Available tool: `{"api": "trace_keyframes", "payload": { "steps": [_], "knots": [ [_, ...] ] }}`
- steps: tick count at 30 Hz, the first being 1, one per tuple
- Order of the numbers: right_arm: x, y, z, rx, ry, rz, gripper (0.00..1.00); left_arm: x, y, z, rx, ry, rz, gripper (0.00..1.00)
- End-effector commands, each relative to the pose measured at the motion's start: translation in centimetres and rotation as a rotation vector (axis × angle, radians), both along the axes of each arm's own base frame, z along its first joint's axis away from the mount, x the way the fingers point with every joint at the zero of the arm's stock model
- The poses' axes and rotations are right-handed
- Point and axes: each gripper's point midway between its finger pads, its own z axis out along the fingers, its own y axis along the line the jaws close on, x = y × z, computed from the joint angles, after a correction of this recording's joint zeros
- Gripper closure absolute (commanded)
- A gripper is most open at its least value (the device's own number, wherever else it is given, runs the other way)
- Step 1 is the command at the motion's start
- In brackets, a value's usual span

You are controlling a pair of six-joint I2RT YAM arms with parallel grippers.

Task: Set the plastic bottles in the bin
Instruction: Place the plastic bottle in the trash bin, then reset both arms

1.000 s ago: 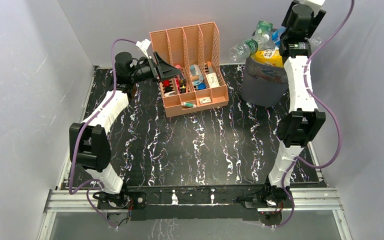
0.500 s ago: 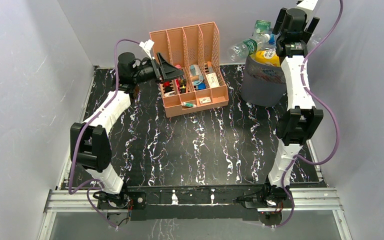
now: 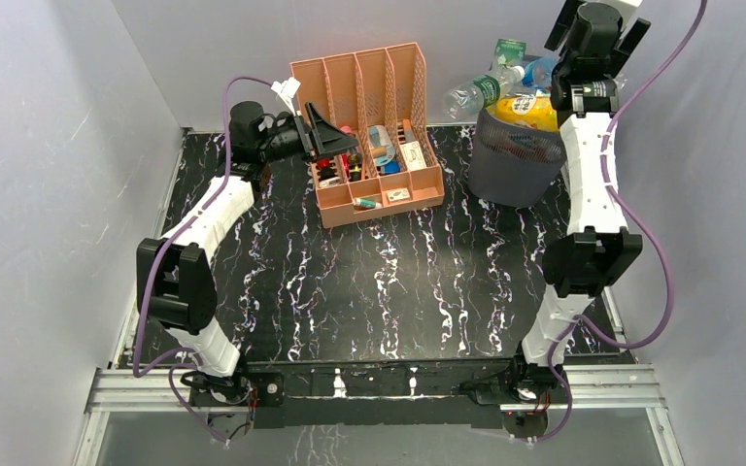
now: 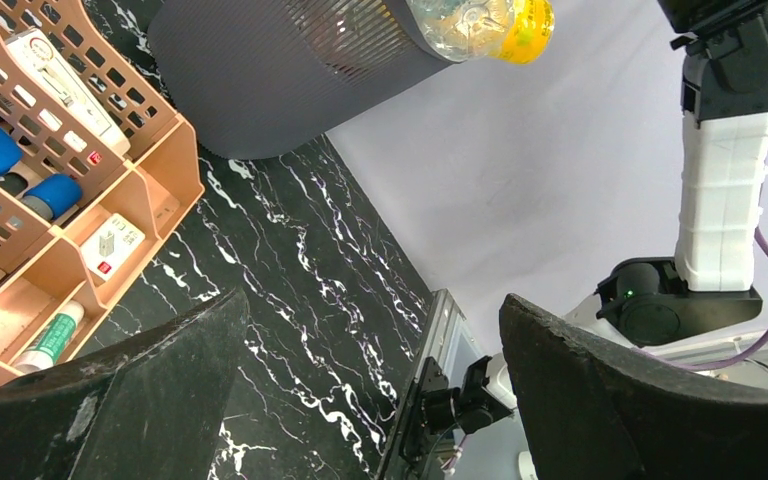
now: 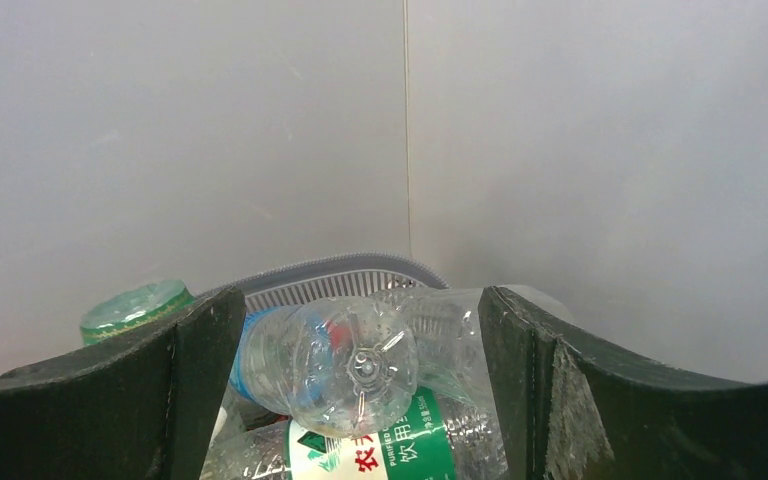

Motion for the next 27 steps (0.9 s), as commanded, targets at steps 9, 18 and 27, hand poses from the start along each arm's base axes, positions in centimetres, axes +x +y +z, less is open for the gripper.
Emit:
{"api": "trace_keyframes", "payload": {
  "steps": [9,18,27],
  "knots": [
    [-7.9,0.2,9.2,0.055,-0.227,0.013,0.02,-0.7,0.1,3.1,0.000,-0.082,-0.005,0.05],
    [-12.5,2.7,10.1,0.095,-0.251,0.160,0.02,-2.0,0.7,3.6,0.020,-0.096,0.032,0.02],
    [-17.0,5.6,8.5,0.140,-0.247,0.321,0.02,-5.4,2.4,5.2,0.068,-0.142,0.114,0.02]
  ]
}}
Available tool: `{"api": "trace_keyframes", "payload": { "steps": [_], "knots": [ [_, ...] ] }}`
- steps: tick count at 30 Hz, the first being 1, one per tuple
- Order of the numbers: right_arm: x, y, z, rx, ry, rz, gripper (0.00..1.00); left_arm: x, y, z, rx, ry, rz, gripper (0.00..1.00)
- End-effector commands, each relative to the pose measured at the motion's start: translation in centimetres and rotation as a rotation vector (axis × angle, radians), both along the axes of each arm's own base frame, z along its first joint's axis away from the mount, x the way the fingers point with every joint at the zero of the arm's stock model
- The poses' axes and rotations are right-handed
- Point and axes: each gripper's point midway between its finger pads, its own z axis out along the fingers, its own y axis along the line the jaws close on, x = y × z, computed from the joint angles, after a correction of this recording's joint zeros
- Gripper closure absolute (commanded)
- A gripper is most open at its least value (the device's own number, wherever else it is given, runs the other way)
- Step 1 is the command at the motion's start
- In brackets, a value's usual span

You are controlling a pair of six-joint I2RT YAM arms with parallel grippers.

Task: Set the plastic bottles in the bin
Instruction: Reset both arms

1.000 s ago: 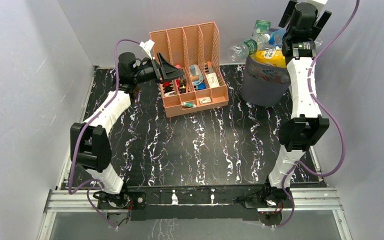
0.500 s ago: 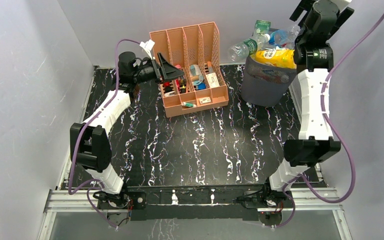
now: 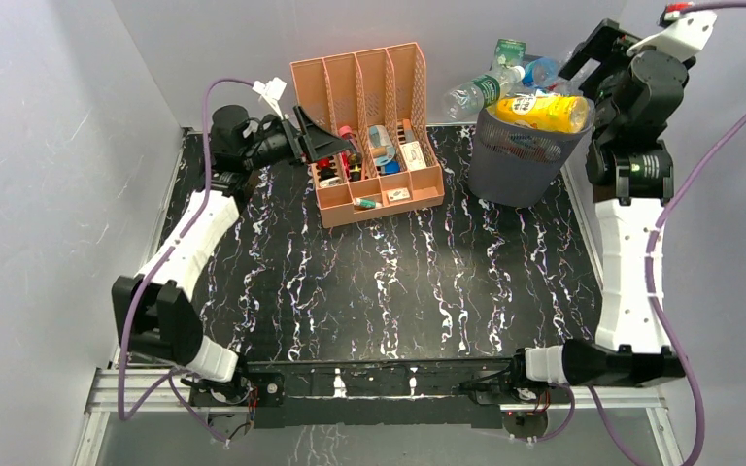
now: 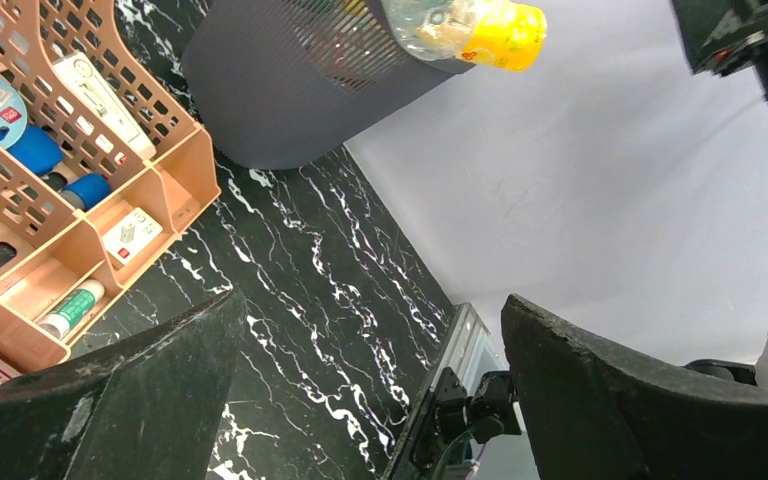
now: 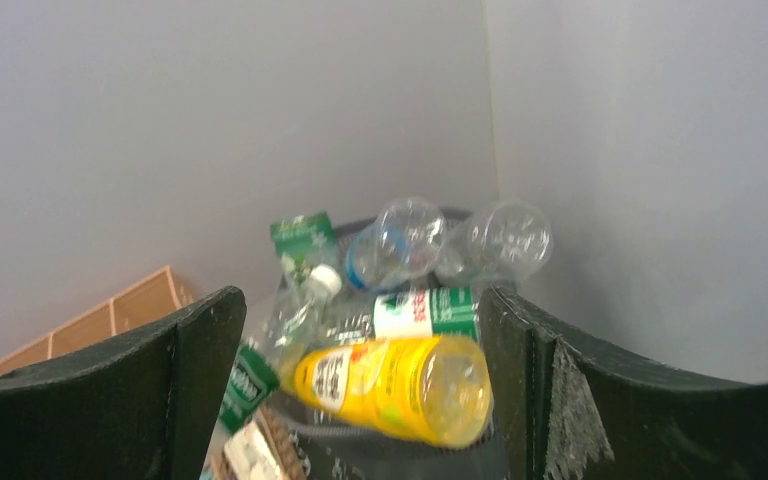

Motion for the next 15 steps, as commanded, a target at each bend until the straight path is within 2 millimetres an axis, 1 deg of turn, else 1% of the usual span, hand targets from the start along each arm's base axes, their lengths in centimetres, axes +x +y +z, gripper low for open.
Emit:
{"api": "trace_keyframes", "payload": {
  "steps": [1,3,4,6,11,15],
  "knots": [
    [-2.5,2.2,0.9,0.026,-0.065,0.124,0.02,-3.2,1.2,2.9,0.032,-0.092,0.049,0.02],
    [-3.2,2.9,0.5,0.036,-0.063,0.164,0.02,-4.6,1.8,4.0,0.045,-0.124,0.076,0.02],
    [-3.5,3.3,0.2,0.043,-0.059,0.183,0.02,-4.7,2.0,3.9,0.055,-0.123,0.090,0.02],
    [-3.9,4.0,-0.4,0.056,-0.051,0.224,0.02,-5.5,2.4,4.3,0.063,-0.141,0.109,0.02],
    [-4.6,5.7,-2.1,0.086,-0.025,0.315,0.02,-6.3,3.1,4.7,0.083,-0.156,0.145,0.02],
    [-4.9,6.7,-4.2,0.100,0.015,0.366,0.02,-6.7,3.7,4.5,0.098,-0.152,0.177,0.02]
  ]
}}
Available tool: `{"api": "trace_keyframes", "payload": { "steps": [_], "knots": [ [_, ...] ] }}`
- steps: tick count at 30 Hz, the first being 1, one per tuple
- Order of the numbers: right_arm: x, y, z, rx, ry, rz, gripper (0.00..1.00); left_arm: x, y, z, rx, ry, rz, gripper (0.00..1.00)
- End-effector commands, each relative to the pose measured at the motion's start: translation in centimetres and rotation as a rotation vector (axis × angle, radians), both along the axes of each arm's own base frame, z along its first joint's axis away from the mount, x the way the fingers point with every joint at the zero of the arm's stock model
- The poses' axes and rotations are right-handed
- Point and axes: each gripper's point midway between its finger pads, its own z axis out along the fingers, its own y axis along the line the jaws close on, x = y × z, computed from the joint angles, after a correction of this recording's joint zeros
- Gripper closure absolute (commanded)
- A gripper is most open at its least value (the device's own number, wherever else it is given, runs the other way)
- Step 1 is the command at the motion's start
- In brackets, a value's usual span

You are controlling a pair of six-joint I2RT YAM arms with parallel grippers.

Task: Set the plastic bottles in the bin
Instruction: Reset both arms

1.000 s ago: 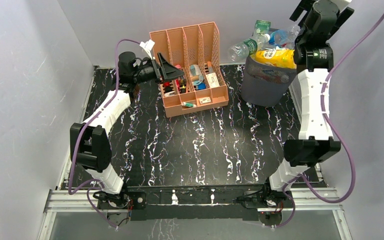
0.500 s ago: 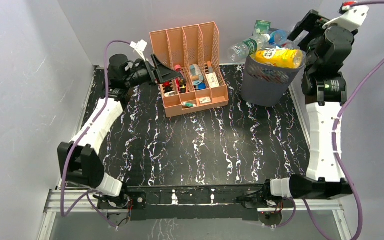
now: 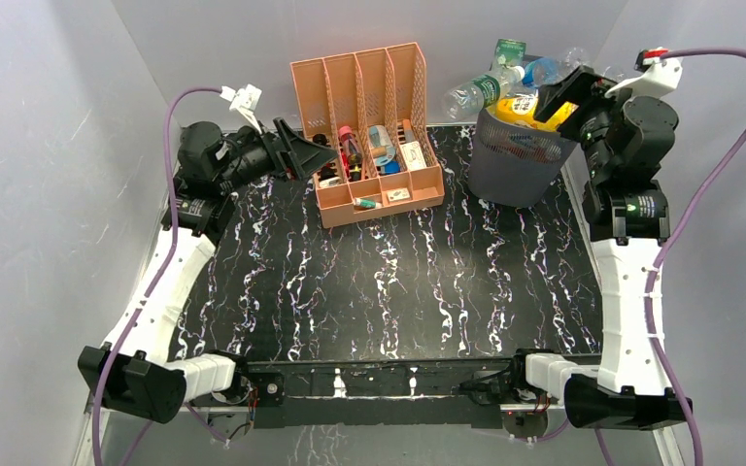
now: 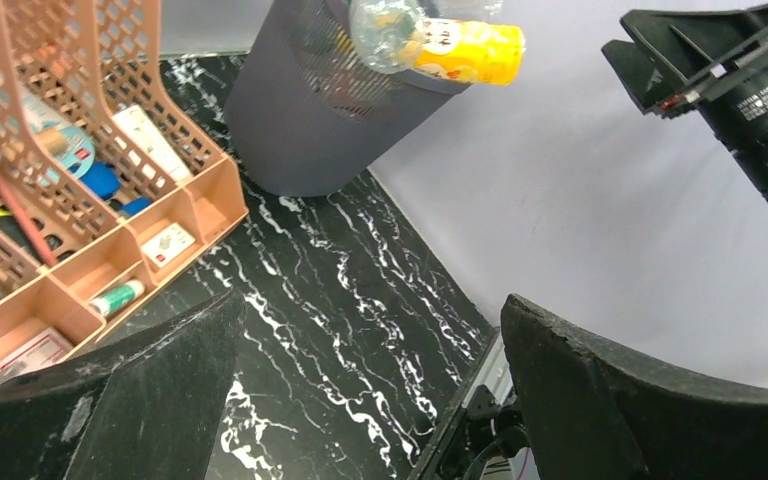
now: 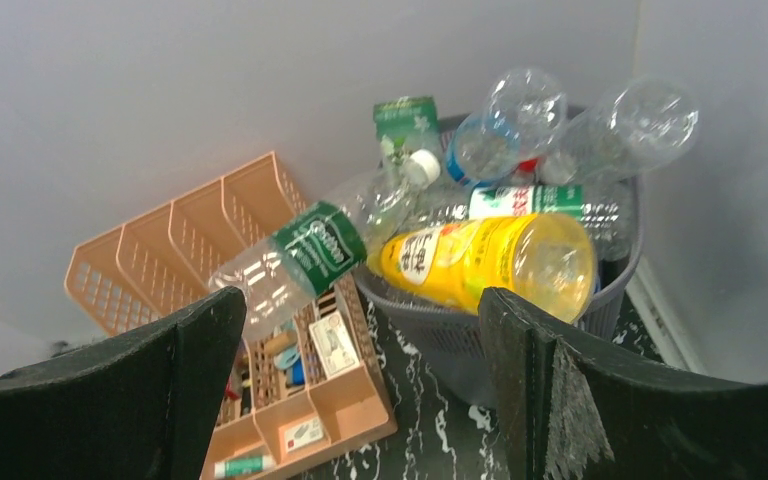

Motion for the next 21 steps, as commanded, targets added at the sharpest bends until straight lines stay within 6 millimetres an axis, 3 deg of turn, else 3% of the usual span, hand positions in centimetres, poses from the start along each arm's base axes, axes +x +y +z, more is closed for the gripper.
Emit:
{"api": "trace_keyframes", "payload": {
  "steps": [1,12,18,19,21],
  "knots": [
    [-1.0,1.8,-0.7,0.026,-0.015,0.100,0.02,-0.4,0.9,-1.3,0.038,0.025,0.059,0.02],
    [-0.9,3.9,-11.8,0.039,0.174,0.220,0.02,1.0,3.9,-7.6,0.151,0.130,0.260,0.02],
    [-1.5,4.8,-16.5,0.044,0.206,0.267,0.02,2.2,6.0,-12.6,0.228,0.210,0.395,0.02],
    [-2.1,5.4,-17.8,0.050,0.201,0.304,0.02,2.5,6.4,-15.0,0.256,0.254,0.419,0.02],
    [-2.1,5.5,-18.8,0.064,0.216,0.305,0.02,2.8,6.6,-16.1,0.267,0.265,0.433,0.02]
  ]
}}
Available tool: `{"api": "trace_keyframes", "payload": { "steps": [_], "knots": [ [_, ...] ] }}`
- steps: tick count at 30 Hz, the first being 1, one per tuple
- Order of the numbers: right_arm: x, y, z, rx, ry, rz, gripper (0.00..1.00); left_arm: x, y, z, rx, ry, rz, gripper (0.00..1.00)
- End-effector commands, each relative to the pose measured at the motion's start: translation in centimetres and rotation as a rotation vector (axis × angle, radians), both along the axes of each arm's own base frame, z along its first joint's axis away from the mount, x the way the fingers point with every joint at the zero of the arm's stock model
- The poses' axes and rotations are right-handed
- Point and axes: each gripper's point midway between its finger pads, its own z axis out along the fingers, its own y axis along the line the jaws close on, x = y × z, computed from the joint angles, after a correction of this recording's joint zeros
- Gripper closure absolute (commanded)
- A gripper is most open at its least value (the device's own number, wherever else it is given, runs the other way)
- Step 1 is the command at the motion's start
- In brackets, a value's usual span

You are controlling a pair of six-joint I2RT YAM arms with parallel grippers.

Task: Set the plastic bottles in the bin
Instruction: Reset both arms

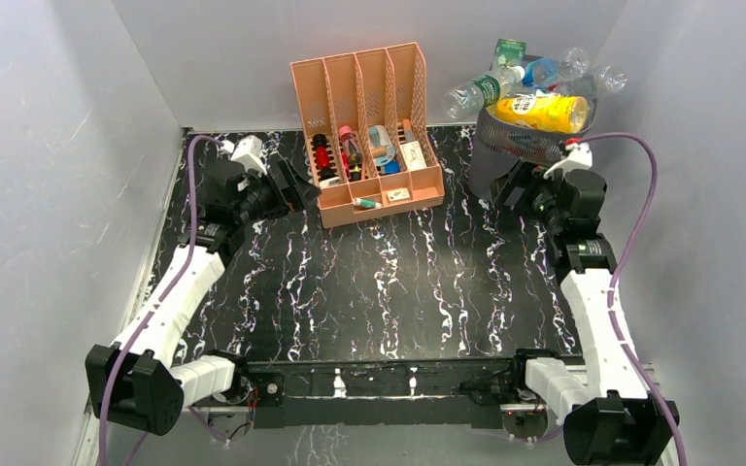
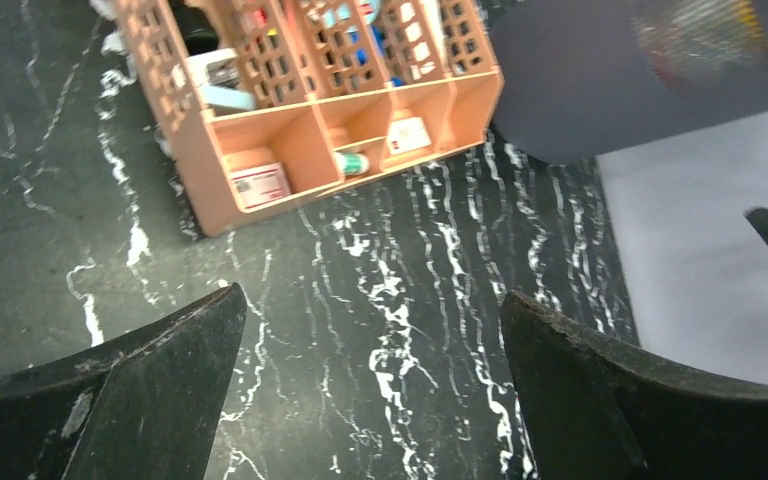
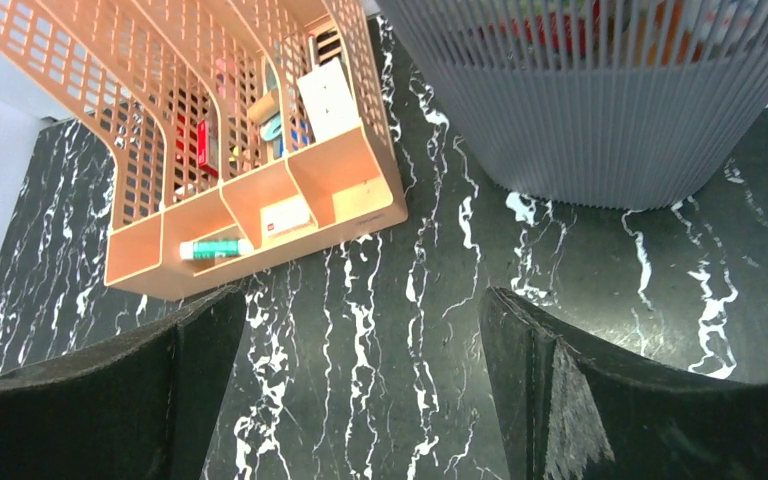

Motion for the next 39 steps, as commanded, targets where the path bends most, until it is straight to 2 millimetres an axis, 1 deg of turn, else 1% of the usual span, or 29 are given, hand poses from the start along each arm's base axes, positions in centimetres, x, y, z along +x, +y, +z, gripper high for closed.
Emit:
{"api": "trace_keyframes", "payload": {
  "steps": [1,2,3,6,8,10,12,13,15,16,18,20,21,25,30,32,33,35,39],
  "knots": [
    [-0.3,1.1,1.8,0.030,-0.118,0.052,0.02,0.8,1.4,-2.8,0.054,0.017,0.080,0.02],
    [-0.3,1.1,0.7,0.030,-0.103,0.052,0.02,0.9,1.8,-3.4,0.069,0.018,0.102,0.02],
    [-0.3,1.0,0.0,0.030,-0.100,0.046,0.02,1.0,2.3,-3.7,0.083,0.004,0.124,0.02],
    [-0.4,0.5,-2.4,0.020,-0.085,0.017,0.02,1.1,3.9,-5.6,0.148,-0.013,0.191,0.02],
    [-0.8,0.4,-3.5,0.006,-0.107,0.017,0.02,1.1,5.5,-7.3,0.213,-0.014,0.246,0.02],
    [-1.5,0.5,-5.1,0.001,-0.127,0.021,0.02,1.0,7.1,-9.5,0.282,0.008,0.306,0.02],
    [-2.2,1.0,-6.6,-0.026,-0.147,0.061,0.02,1.0,7.7,-11.3,0.343,-0.006,0.297,0.02],
    [-2.3,0.8,-7.5,-0.045,-0.143,0.055,0.02,1.0,7.9,-12.1,0.374,-0.010,0.291,0.02],
    [-2.1,-1.4,-9.9,-0.082,-0.089,-0.067,0.02,0.9,9.1,-13.7,0.429,-0.002,0.327,0.02],
    [-1.9,-2.2,-10.8,-0.102,-0.075,-0.104,0.02,1.0,9.8,-14.2,0.458,-0.008,0.349,0.02],
    [-1.8,-2.5,-12.4,-0.162,-0.060,-0.093,0.02,1.1,10.7,-14.9,0.507,-0.026,0.374,0.02],
    [-1.8,-3.8,-14.0,-0.169,-0.038,-0.173,0.02,1.3,11.3,-15.2,0.547,-0.068,0.382,0.02],
    [-1.9,-4.6,-14.8,-0.175,-0.038,-0.215,0.02,1.1,11.7,-15.8,0.572,-0.083,0.382,0.02],
    [-1.6,-5.2,-15.3,-0.224,-0.111,-0.230,0.02,1.7,12.4,-16.5,0.625,-0.149,0.380,0.02],
    [-0.8,-6.8,-16.3,-0.287,-0.105,-0.295,0.02,2.5,13.5,-18.1,0.681,-0.126,0.379,0.02],
    [-0.5,-7.0,-16.8,-0.287,-0.104,-0.311,0.02,2.8,13.8,-18.3,0.693,-0.135,0.380,0.02],
    [-0.3,-7.1,-17.0,-0.289,-0.106,-0.316,0.02,2.8,13.9,-19.0,0.700,-0.124,0.370,0.02],
    [0.1,-7.5,-17.3,-0.296,-0.099,-0.335,0.02,3.0,14.1,-19.6,0.712,-0.121,0.364,0.02],
    [0.8,-7.9,-17.5,-0.315,-0.103,-0.354,0.02,3.4,14.4,-20.5,0.741,-0.130,0.356,0.02]
  ]
}}
